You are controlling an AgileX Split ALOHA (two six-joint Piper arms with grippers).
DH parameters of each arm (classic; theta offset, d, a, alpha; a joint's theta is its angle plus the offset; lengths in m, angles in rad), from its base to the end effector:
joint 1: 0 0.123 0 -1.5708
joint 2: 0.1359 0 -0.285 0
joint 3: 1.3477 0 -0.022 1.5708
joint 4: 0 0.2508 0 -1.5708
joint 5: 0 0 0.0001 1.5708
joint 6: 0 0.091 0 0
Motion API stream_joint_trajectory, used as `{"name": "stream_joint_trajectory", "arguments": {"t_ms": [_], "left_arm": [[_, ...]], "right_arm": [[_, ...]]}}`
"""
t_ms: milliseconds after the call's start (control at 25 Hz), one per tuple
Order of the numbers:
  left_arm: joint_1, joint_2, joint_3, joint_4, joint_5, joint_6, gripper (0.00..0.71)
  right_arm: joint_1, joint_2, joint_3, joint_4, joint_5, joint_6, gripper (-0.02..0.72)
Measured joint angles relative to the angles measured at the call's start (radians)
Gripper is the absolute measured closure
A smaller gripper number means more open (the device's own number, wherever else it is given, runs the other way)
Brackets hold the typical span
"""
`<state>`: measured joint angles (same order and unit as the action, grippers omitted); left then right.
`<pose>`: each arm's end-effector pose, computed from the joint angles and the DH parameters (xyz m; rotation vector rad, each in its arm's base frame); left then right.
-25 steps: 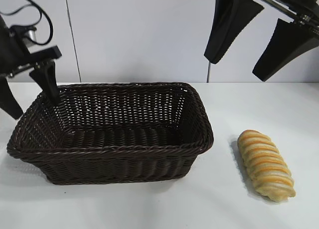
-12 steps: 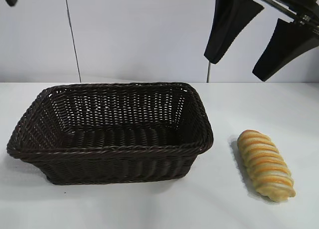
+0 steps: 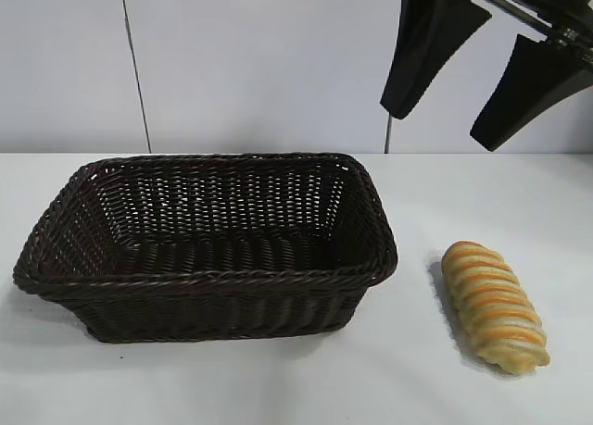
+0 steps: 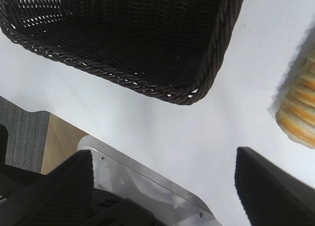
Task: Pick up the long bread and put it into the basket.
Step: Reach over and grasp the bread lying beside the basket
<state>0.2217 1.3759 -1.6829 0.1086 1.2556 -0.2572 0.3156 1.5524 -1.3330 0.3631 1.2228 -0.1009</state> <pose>0.2568 0.0675 0.4555 -0.5813 2.3576 0.1246 0.2805 0.1236 0.3114 -0.4772 2.8770 0.5533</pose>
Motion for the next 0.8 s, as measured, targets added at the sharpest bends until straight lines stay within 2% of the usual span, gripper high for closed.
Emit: {"name": "stream_joint_trajectory", "arguments": {"t_ms": [280,440,600,800], "left_arm": [[0.001,-0.361,0.002,-0.08,0.013,0.134,0.177],[0.001,-0.544,0.074,-0.12,0.018,0.183,0.177],[0.001,-0.767,0.244,-0.103,0.024,0.21,0.177],[0.001,-1.066,0.54,-0.168,0.03,0.212,0.177]], "right_arm": [[0.0,0.0,0.0,-0.001,0.0,0.0,0.16],[0.0,0.0,0.0,-0.001,0.0,0.0,0.16],[0.0,0.0,0.0,-0.006,0.0,0.0,0.16],[0.0,0.0,0.0,-0.007,0.0,0.0,0.16]]}}
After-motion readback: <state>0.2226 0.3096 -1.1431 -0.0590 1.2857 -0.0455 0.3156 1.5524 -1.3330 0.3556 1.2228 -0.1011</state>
